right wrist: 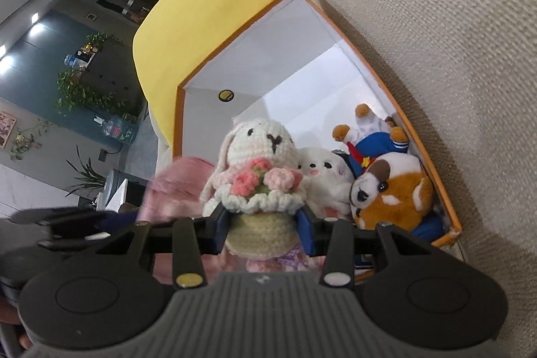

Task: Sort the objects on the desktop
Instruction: 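Carry the pouch and bunny with both tools into the orange box, then open both grippers to set the pouch and bunny in the box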

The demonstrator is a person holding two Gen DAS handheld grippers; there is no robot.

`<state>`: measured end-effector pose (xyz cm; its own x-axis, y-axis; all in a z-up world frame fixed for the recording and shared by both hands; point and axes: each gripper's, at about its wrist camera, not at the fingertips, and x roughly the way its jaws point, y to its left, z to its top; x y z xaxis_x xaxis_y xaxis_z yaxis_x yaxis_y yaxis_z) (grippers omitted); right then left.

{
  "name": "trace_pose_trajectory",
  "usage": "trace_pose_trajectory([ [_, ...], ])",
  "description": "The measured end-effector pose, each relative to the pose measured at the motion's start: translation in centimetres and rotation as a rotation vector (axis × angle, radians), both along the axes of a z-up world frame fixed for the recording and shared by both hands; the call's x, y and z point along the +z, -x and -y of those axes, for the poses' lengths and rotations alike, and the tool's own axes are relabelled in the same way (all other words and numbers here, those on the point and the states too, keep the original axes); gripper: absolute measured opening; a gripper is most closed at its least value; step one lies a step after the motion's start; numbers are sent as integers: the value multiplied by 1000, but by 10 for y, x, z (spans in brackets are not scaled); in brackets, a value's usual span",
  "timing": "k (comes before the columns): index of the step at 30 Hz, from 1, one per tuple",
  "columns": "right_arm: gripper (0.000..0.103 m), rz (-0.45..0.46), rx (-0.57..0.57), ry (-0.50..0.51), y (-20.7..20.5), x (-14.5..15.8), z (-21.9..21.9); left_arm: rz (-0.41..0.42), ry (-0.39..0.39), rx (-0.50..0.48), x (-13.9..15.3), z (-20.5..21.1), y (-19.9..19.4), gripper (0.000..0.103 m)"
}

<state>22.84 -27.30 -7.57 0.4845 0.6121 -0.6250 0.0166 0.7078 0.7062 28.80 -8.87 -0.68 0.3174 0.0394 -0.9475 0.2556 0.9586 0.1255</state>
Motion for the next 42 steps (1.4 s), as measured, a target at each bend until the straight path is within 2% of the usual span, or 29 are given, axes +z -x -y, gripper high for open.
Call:
trace_pose_trajectory([
  [5,44,10,8,-117,0,-1,10,35,19,37,6,-11,5,31],
  [8,44,-8,32,-251,-5,-6,13,66,28,69,15,-16,10,31],
  [11,44,-55,46,-325,-16,-13,6,102,22,94,26,-20,19,31],
  [18,44,-254,65,-423,-35,-39,5,84,65,156,26,-34,18,31],
  [21,45,-323,57,-395,-43,-43,-4,74,74,153,23,-34,16,32],
  [24,45,-354,49,-335,-47,-43,-8,63,81,141,21,-33,15,32],
  [30,44,-264,98,-132,-34,-24,-12,74,67,100,19,-26,16,32],
  [35,39,-234,168,-26,-25,-16,-14,74,28,48,9,-14,17,33],
  [39,39,-245,252,53,-26,-18,-25,29,-1,6,-8,-8,14,32],
  [42,39,-250,296,117,-28,-24,-39,-33,38,22,-26,-17,5,29],
])
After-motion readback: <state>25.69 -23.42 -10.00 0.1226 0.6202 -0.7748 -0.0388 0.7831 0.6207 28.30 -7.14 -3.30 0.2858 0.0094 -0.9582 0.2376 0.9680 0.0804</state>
